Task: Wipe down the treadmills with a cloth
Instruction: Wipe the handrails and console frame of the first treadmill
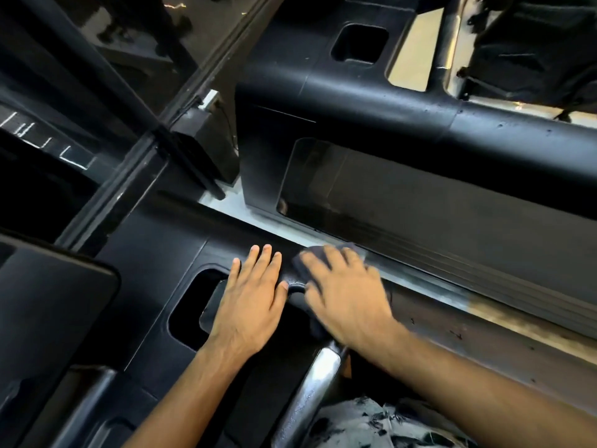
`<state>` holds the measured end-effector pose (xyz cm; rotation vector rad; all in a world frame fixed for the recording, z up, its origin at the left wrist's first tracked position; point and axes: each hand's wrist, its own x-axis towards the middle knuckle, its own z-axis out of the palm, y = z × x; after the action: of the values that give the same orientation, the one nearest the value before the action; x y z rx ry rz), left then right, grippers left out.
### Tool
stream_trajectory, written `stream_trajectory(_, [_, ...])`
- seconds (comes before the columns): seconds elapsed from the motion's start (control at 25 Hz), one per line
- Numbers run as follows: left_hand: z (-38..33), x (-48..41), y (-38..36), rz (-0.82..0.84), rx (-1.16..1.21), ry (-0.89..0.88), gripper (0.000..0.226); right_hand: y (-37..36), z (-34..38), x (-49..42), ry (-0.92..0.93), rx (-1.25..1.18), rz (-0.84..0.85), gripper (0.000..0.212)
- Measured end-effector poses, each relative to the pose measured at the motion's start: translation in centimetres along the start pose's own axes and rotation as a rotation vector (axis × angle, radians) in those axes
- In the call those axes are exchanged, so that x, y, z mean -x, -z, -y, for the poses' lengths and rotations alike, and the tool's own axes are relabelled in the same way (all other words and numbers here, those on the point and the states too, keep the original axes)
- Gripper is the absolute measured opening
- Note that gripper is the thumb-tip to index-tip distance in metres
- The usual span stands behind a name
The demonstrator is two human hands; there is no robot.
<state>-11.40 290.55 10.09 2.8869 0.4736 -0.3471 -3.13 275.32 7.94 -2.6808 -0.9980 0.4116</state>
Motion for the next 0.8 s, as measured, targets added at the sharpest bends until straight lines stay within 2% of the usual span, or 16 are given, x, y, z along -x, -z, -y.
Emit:
stream_trajectory(0.04, [-0.1, -0.2, -0.1, 0.001, -0.008, -0.014, 0.058, -0.1, 0.0, 1.0, 0.113, 0.049, -0.002, 0.052])
stream_trajectory(0.08, [-0.2, -0.3, -0.2, 0.002, -0.01, -0.028, 0.06, 0.1, -1.3, 0.5, 0.145, 0.036, 0.015, 0.051])
stream_trajectory(0.2, [-0.8, -0.5, -0.5, 0.023, -0.006, -0.075, 0.056, 1.1, -3.4, -1.9, -0.345, -0.007, 0.105, 0.041])
stream_trajectory(0.24, [-1.0, -0.5, -0.6, 0.031, -0.005, -0.085, 0.056, 0.4, -2.7, -1.5, -0.343, 0.074, 0.065, 0.04])
stream_trajectory(0.36, [-1.1, -0.7, -0.7, 0.02, -0.002, -0.114, 0.063, -0.4, 1.0, 1.9, -0.021, 0.136, -0.028, 0.05])
stream_trajectory(0.4, [-1.0, -0.7, -0.7, 0.021, -0.005, -0.121, 0.063, 0.0, -0.1, 1.6, 0.005, 0.132, -0.004, 0.05])
stream_trajectory(0.52, [-0.8, -0.3, -0.8, 0.042, 0.001, -0.162, 0.057, 1.7, -2.8, 0.6, -0.504, 0.063, 0.093, 0.043])
stream_trajectory(0.56, [-0.9, -0.2, -0.9, 0.048, 0.0, -0.175, 0.058, 1.3, -2.3, 1.4, -0.493, 0.143, 0.032, 0.043])
stream_trajectory(0.64, [-1.3, -0.4, -0.8, 0.026, -0.011, -0.219, 0.066, 0.4, 0.6, 3.6, -0.244, 0.174, -0.057, 0.049])
stream_trajectory(0.68, [-1.6, -0.5, -0.9, 0.019, -0.013, -0.244, 0.07, 0.2, 0.6, 4.2, -0.153, 0.203, -0.055, 0.052])
stream_trajectory(0.72, [-1.9, -0.7, -1.0, 0.015, -0.014, -0.265, 0.071, 0.6, -1.1, 3.9, -0.139, 0.188, -0.025, 0.052])
stream_trajectory(0.8, [-2.3, -0.8, -1.2, 0.023, -0.014, -0.288, 0.07, 1.7, -3.9, 2.9, -0.481, 0.127, -0.018, 0.048])
